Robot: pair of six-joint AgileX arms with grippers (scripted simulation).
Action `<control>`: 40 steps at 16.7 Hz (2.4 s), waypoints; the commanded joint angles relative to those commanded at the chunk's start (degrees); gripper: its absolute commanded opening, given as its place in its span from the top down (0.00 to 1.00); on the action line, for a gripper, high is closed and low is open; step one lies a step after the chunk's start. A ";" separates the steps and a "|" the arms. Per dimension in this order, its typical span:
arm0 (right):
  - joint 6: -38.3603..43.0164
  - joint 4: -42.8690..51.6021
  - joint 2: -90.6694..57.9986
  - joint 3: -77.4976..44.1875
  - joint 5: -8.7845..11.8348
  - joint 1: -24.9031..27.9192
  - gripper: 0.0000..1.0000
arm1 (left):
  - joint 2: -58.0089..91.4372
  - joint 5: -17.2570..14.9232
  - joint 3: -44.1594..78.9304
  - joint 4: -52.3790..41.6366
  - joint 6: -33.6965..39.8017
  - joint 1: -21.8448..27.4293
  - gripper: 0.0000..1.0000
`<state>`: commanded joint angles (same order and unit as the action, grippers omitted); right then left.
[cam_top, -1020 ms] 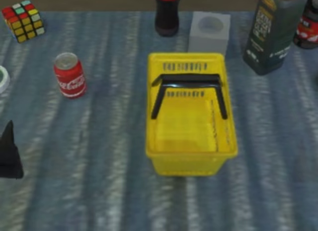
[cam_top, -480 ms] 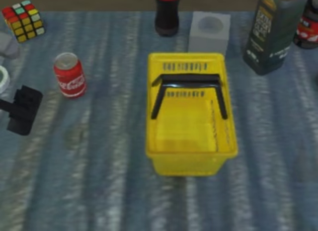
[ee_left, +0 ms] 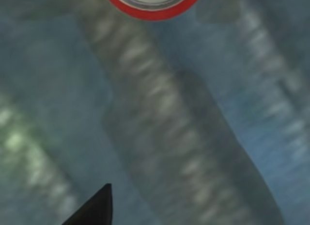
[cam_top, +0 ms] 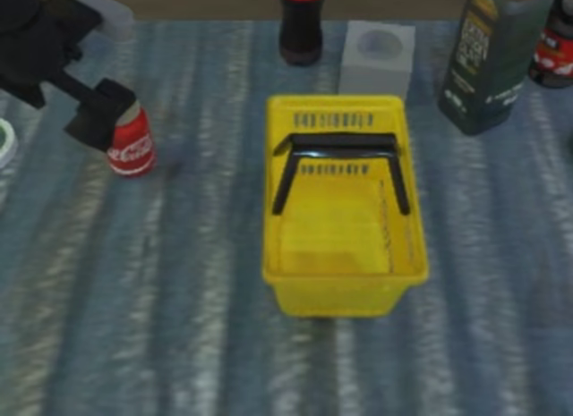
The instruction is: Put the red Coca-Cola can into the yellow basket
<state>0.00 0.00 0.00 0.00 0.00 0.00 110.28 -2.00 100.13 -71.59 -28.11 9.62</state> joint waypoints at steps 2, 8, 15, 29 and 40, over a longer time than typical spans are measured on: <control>0.00 0.00 0.00 0.00 0.00 0.00 0.00 | 9.65 0.29 10.83 -5.15 -2.56 0.26 0.00; 0.00 0.00 0.00 0.00 0.00 0.00 0.00 | 30.16 1.23 36.43 -14.52 -7.98 0.29 0.00; 0.00 0.00 0.00 0.00 0.00 0.00 0.00 | 35.80 1.60 44.04 -16.47 -9.51 0.13 0.00; 0.00 0.00 0.00 0.00 0.00 0.00 0.00 | 33.81 1.63 28.95 -3.37 -9.56 0.06 0.00; 0.00 0.00 0.00 0.00 0.00 0.00 0.00 | 33.81 1.63 28.95 -3.37 -9.56 0.06 0.75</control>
<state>0.00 0.00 0.00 0.00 0.00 0.00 144.09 -0.38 129.08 -74.95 -37.67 9.68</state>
